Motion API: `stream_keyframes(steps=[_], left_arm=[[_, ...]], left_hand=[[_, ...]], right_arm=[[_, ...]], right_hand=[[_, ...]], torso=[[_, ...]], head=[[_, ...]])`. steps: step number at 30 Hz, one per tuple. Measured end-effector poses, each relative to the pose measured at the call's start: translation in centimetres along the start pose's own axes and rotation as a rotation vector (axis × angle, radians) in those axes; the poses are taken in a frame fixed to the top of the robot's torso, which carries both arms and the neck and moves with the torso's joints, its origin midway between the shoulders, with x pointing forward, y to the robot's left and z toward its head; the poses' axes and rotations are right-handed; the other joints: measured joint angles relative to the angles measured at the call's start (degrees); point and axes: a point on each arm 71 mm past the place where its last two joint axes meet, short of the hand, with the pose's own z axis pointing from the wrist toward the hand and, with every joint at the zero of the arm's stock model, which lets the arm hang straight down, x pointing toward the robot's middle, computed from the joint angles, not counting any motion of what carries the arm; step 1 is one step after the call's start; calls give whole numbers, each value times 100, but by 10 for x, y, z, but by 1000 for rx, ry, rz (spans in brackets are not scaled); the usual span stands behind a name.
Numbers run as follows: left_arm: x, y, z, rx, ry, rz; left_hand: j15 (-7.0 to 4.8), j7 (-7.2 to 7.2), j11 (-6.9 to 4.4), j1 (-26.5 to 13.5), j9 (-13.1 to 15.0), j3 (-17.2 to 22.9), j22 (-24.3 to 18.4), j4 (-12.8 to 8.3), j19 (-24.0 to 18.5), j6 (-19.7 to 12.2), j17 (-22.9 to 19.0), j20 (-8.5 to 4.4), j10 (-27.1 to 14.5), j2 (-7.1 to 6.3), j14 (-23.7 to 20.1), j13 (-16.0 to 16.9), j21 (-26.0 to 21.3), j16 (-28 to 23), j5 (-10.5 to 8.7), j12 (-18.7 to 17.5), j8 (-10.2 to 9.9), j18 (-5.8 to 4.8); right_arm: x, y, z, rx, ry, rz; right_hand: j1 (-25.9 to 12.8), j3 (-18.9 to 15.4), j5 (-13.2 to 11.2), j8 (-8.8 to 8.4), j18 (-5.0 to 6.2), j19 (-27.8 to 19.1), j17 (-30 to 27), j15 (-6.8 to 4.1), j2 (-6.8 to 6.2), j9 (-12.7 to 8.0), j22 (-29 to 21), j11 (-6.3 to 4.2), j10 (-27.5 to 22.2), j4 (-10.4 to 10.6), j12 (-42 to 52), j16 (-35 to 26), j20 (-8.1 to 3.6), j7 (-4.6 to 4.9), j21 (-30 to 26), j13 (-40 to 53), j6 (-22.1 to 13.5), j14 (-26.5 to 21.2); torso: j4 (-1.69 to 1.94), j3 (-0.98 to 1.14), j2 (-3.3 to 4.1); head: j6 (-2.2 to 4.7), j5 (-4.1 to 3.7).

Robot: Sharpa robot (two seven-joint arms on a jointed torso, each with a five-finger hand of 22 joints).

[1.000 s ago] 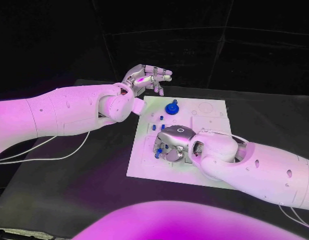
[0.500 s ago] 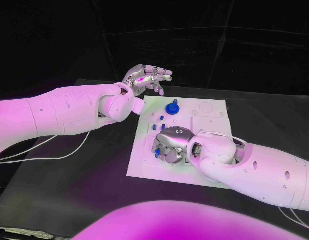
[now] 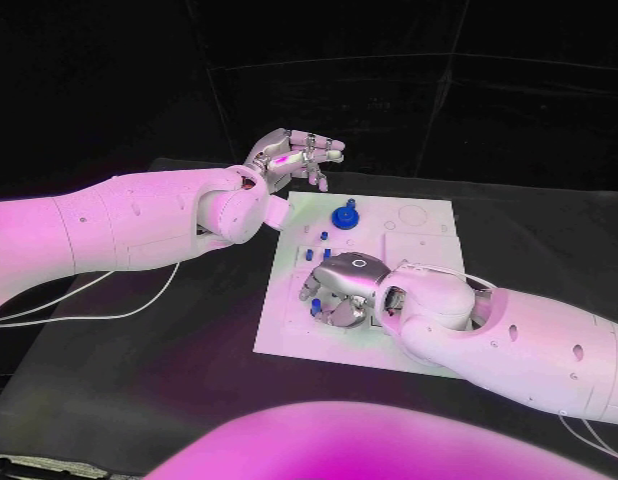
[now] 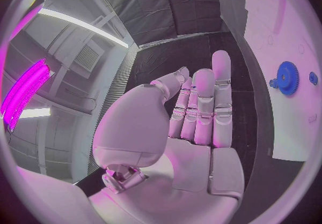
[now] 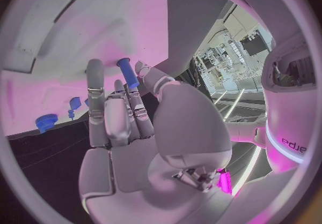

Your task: Assemble the parts on the task board

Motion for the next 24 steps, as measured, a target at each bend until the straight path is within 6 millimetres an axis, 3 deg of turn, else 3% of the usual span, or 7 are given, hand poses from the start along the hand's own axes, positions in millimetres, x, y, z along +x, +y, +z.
stream_keyframes(steps=[7,14,16,18,19,22,24], left_arm=[[0,0,0,-1,0,0],[-2,0,0,-2,-3,1],[-2,0,-1,-2,-4,1],[-2,0,-1,-3,-4,2],[-3,0,-1,-3,-4,2],[-3,0,-1,-3,-5,2],[-4,0,-1,-4,-6,2]], left_hand=[[0,0,0,0,0,0,1,0,0,0,0,0,0,0,0,0,0,0,0,0,0,0],[0,0,0,0,0,0,1,0,0,0,0,0,0,0,0,0,0,0,0,0,0,-1],[0,0,0,0,0,0,1,0,0,0,0,0,0,0,0,0,0,0,0,0,0,0],[0,0,0,0,0,0,1,0,0,0,1,0,0,0,0,1,0,0,0,0,0,0],[0,0,0,0,0,0,1,0,0,0,0,0,0,0,0,1,0,0,0,0,0,-1],[0,0,0,0,0,0,1,0,0,0,1,0,0,0,0,0,0,0,0,0,0,0],[0,0,0,0,0,0,1,0,0,0,1,0,0,0,0,1,0,0,0,0,0,0]], right_arm=[[-4,-6,-10,6,-59,18],[-10,-14,-35,6,-118,59],[-17,-17,-44,10,-144,76],[-32,-25,-55,24,-189,100],[-39,-29,-61,33,-208,112],[-53,-45,-80,72,-257,160],[-62,-64,-99,131,-293,215]], right_hand=[[132,-650,78,0,0,-189,-651,138,24,12,-88,122,-746,16,339,-320,135,-89,-136,65,-340,-329],[191,-1239,320,0,1,-189,-718,139,39,19,-120,121,-965,151,833,-300,134,-95,-162,134,-398,-328],[229,-1361,370,48,1,-189,-683,127,76,36,-127,98,-941,199,1014,-239,134,-50,-162,166,-352,-316],[227,-1430,393,103,0,-144,-568,59,81,53,-127,26,-700,249,1246,-159,90,41,-162,218,-252,-248],[218,-1461,427,144,0,-106,-460,17,147,69,-126,-10,-433,281,1416,-92,52,44,-162,260,-144,-191],[196,-1453,511,268,0,42,-5,-87,308,104,-96,-159,400,326,1826,167,-55,-15,-70,352,172,7],[179,-1436,542,341,0,219,410,-193,336,119,86,-293,988,371,2117,379,-143,-99,83,453,363,41]], torso=[[-1,2,0],[-9,3,-6],[-9,3,-7],[-9,2,-8],[-9,1,-9],[-9,-4,-13],[-9,-6,-19]], head=[[0,-10],[0,-29],[0,-47],[0,-72],[0,-92],[0,-150],[27,-207]])
